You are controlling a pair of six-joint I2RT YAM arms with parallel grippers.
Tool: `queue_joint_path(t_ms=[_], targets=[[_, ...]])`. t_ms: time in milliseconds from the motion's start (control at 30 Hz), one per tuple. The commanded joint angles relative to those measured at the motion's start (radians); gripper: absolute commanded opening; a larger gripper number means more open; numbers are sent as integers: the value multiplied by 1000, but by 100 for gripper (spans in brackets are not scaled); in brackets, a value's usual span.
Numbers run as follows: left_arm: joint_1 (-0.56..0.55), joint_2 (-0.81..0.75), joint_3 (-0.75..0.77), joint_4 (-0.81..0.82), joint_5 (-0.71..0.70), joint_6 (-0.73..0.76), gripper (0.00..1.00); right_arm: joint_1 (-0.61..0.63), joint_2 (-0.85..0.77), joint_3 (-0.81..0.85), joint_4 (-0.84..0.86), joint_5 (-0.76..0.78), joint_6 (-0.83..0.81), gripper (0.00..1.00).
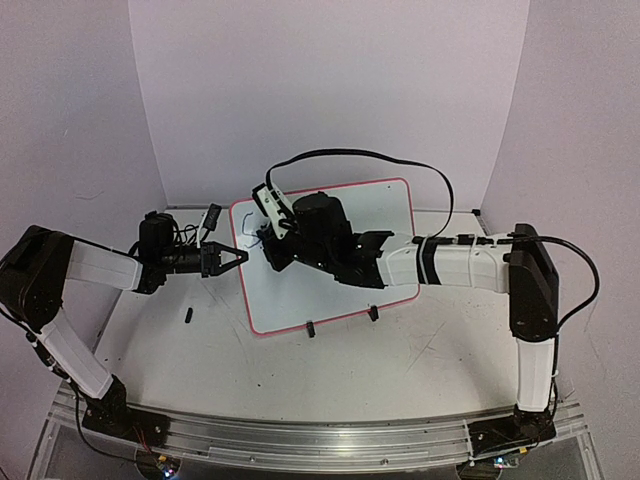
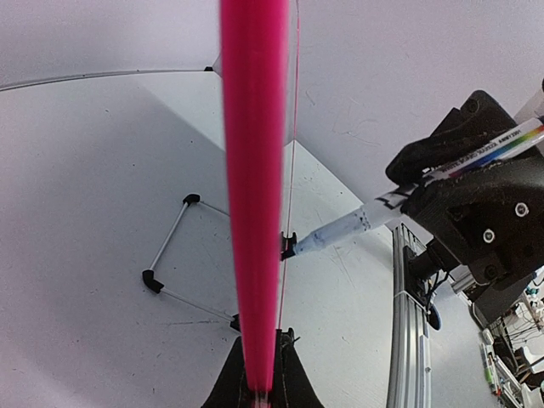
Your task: Write a sentence on the whiteboard
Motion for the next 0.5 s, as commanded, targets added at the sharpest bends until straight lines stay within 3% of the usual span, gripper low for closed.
queue_joint_path(t_ms=[0,467], targets=[[5,9,26,-20,-70,32,0,1,-37,-24,4,15,18,0],[6,8,23,-21,-70,34,0,-3,-19,51,26,89,-28,0]])
